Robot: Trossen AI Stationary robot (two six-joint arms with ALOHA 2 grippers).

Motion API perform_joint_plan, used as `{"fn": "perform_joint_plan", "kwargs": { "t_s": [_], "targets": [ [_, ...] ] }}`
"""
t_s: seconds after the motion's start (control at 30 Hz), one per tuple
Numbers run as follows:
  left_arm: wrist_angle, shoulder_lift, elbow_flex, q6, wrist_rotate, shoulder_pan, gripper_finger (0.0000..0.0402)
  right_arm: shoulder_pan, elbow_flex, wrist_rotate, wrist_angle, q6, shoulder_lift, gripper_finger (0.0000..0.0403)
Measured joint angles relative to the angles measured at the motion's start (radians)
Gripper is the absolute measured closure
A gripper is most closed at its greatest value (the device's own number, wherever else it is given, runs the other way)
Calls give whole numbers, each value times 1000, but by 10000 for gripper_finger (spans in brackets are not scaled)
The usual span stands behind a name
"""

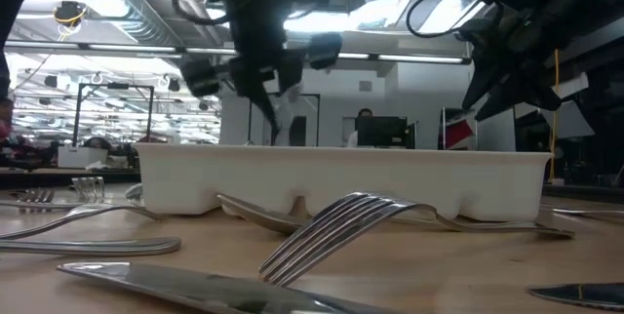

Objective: Sort silverware
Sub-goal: Put the silver table knife into the white cutlery tray, then put the silver spoon into the white cutlery tray

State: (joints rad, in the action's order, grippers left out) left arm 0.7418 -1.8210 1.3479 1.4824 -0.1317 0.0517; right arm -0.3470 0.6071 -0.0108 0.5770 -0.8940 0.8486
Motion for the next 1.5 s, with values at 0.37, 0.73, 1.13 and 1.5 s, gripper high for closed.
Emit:
{"fn": "perform_joint_plan", "kwargs": {
  "t_s": [0.37, 0.73, 1.13, 1.5],
  "targets": [
    [-4, -38, 0, -62, -1, 0, 363, 0, 0, 0, -1, 0, 0, 263],
    [-26, -87, 0, -93, -2, 0, 314, 0, 0, 0, -1, 1, 0, 263],
    [45, -38, 0, -235, 69, -18, 305, 0, 0, 0, 0, -102, 20, 263],
    [177, 180, 0, -634, -128, 61, 306, 1, 1, -106, -83, -134, 267, 263]
  ]
}}
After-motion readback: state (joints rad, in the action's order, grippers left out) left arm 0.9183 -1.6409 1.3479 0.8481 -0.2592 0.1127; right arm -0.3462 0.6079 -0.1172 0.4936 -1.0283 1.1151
